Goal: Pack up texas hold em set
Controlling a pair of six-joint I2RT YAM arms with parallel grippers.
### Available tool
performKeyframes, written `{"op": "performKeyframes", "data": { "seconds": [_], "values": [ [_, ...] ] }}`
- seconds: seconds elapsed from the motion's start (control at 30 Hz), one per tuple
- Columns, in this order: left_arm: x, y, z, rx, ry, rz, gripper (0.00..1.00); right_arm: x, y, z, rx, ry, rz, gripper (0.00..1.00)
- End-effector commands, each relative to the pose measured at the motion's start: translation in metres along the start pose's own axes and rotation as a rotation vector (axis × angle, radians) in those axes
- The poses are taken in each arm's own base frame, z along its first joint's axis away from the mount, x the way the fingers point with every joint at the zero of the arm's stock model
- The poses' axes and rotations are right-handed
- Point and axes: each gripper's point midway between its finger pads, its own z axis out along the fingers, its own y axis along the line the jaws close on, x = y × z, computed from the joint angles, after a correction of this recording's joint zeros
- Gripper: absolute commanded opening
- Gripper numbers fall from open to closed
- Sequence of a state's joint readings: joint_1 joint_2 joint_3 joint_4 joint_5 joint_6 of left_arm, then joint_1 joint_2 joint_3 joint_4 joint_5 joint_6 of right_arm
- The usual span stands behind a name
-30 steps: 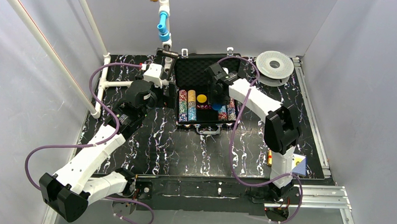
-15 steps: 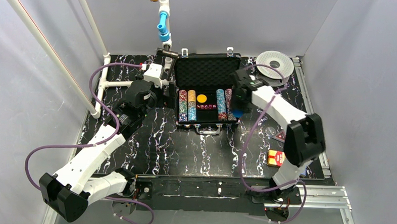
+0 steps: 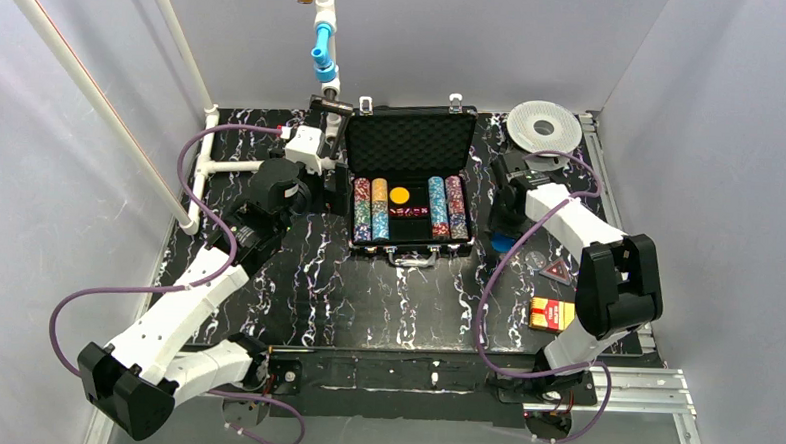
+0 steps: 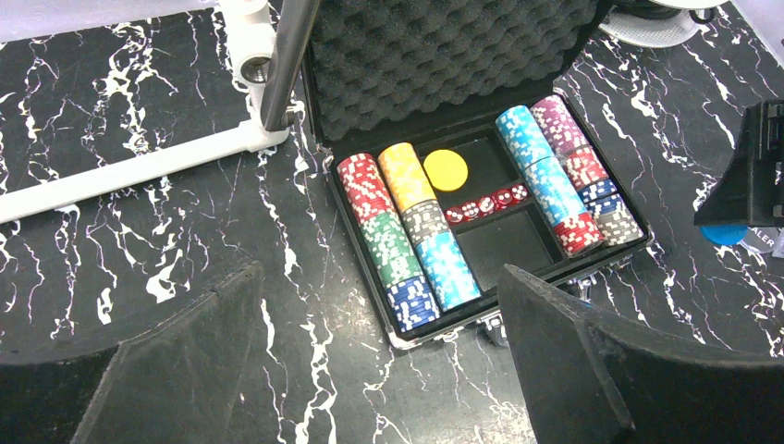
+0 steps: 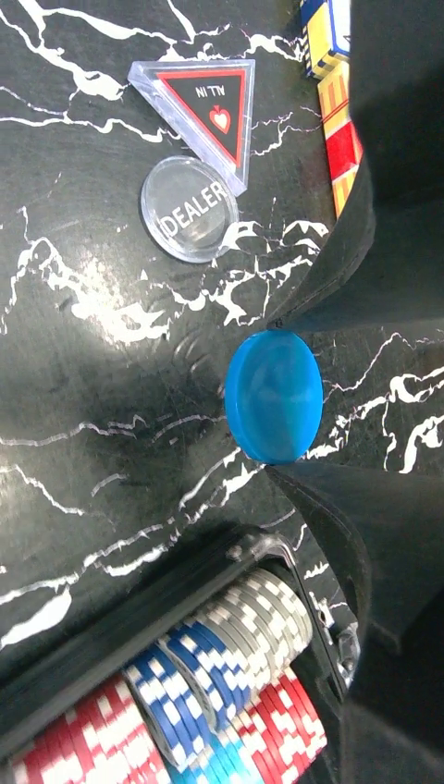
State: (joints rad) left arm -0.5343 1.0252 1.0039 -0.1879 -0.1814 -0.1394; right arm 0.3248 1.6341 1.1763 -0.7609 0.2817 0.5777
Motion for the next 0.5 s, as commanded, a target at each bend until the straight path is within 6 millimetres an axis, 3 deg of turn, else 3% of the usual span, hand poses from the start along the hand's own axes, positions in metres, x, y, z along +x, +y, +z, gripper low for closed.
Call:
{"op": "performKeyframes", "data": {
  "seconds": [0.0, 0.1, 0.23, 0.37, 0.47],
  "values": [
    [-0.015, -0.005, -0.004, 0.02, -0.027, -0.008, 0.99, -0.025, 0.037, -0.039, -0.067, -0.166, -0.088, 0.01],
    [-0.015, -0.006, -0.004, 0.022, -0.026, -0.008, 0.99, -0.021, 0.09, -0.057, -0.186, -0.16, -0.186, 0.01],
    [-0.014, -0.003, -0.004, 0.007, -0.027, -0.006, 0.99, -0.034, 0.14, -0.071, -0.202, -0.194, -0.287, 0.01],
    [-0.015, -0.002, -0.005, 0.005, -0.032, -0.006, 0.99, -0.041, 0.186, -0.064, -0.263, -0.206, -0.351, 0.01],
    [-0.015, -0.002, -0.005, 0.004, -0.033, -0.006, 0.99, -0.052, 0.203, -0.055, -0.255, -0.218, -0.331, 0.01]
  ]
}}
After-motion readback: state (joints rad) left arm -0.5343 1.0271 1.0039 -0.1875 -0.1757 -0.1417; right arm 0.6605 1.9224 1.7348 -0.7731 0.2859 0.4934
